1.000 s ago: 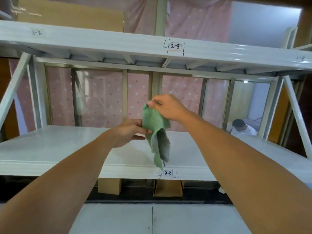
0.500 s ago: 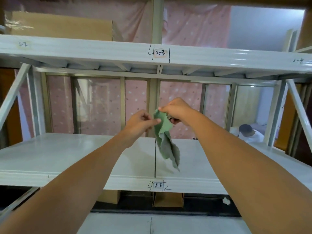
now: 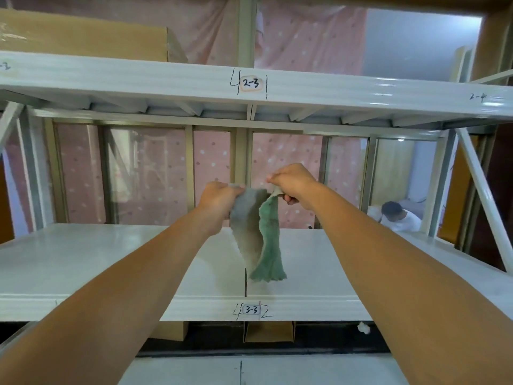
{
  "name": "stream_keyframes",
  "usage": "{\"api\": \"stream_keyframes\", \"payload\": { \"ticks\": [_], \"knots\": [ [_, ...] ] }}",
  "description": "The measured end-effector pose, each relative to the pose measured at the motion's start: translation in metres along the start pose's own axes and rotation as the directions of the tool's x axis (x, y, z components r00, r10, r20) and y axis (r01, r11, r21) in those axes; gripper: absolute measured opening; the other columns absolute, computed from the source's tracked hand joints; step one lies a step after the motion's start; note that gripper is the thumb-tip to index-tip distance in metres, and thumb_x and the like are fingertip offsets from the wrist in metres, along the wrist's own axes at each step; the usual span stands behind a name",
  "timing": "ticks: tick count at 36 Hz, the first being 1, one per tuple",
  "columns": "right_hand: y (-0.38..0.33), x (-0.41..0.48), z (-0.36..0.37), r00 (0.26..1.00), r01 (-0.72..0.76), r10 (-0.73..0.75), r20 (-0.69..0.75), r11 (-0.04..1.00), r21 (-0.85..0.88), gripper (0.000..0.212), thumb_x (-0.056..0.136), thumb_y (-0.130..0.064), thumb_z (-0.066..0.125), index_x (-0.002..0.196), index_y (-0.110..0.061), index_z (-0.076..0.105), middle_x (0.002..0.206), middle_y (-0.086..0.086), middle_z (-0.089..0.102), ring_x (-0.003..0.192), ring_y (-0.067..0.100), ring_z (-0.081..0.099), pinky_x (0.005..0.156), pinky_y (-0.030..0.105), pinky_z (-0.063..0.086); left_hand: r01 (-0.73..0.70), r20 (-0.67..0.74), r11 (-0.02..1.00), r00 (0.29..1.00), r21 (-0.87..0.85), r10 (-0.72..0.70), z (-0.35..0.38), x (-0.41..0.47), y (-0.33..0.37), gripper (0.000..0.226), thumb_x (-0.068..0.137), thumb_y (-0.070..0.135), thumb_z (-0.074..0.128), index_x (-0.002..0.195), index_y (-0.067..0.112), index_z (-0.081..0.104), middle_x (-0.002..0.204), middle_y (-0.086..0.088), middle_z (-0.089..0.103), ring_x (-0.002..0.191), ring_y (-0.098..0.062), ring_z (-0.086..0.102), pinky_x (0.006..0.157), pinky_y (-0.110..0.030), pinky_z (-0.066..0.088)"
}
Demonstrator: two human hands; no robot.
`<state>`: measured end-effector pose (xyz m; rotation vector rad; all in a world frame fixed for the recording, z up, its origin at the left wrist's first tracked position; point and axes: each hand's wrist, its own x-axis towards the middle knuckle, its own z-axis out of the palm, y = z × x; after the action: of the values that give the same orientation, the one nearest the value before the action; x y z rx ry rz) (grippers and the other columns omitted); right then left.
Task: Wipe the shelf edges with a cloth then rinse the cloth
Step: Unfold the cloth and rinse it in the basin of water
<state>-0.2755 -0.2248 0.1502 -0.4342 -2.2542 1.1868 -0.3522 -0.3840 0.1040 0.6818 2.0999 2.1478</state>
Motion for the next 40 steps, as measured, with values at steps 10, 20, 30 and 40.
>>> {"api": "stream_keyframes", "payload": {
  "ticks": [10, 20, 30, 40],
  "knots": [
    [-0.014, -0.014, 0.015, 0.982, 0.004, 0.005, 0.19, 0.999, -0.045, 0.029, 0.102, -0.015, 0.043, 0.109, -0.001, 0.067, 0.063, 0.009, 0.061, 0.042, 0.017, 0.05, 0.043, 0.024, 0.044, 0.123, 0.108, 0.992, 0.987, -0.004, -0.122, 0.032, 0.01, 0.02, 0.03, 0.087, 0.029, 0.061, 0.101, 0.003, 0.069, 0.098, -0.027, 0.07, 0.079, -0.03, 0.063, 0.07, -0.046, 0.053],
    [-0.015, -0.029, -0.008, 0.97, -0.124, 0.088, 0.226, 0.981, 0.152, 0.043, 0.103, -0.04, 0.029, 0.123, -0.009, 0.052, 0.086, 0.018, 0.075, 0.06, 0.026, 0.07, 0.053, 0.028, 0.051, -0.044, 0.561, 0.999, 0.827, -0.006, 0.04, 0.022, -0.005, 0.013, 0.051, 0.077, 0.03, 0.08, 0.116, 0.001, 0.067, 0.11, -0.015, 0.073, 0.107, -0.027, 0.069, 0.098, -0.041, 0.052],
    [0.005, -0.048, -0.048, 0.952, -0.022, -0.055, -0.302, 0.969, -0.246, 0.041, 0.092, -0.037, 0.042, 0.092, -0.007, 0.071, 0.065, 0.012, 0.072, 0.055, 0.026, 0.071, 0.049, 0.035, 0.058, -0.138, 0.59, 0.986, 0.789, -0.098, 0.169, 0.084, -0.023, 0.013, 0.017, 0.084, 0.0, 0.074, 0.1, -0.002, 0.072, 0.105, -0.019, 0.073, 0.105, -0.029, 0.069, 0.094, -0.037, 0.055],
    [0.114, -0.126, -0.139, 0.932, -0.341, 0.363, -0.006, 0.88, 0.33, 0.075, 0.077, -0.071, 0.066, 0.128, -0.016, 0.063, 0.12, 0.009, 0.068, 0.109, 0.026, 0.066, 0.087, 0.041, 0.057, 0.025, 0.617, 0.967, 0.774, -0.252, 0.141, 0.167, -0.054, 0.028, 0.013, 0.086, 0.009, 0.074, 0.099, 0.005, 0.074, 0.092, -0.013, 0.076, 0.081, -0.023, 0.075, 0.074, -0.035, 0.061]
  ]
}}
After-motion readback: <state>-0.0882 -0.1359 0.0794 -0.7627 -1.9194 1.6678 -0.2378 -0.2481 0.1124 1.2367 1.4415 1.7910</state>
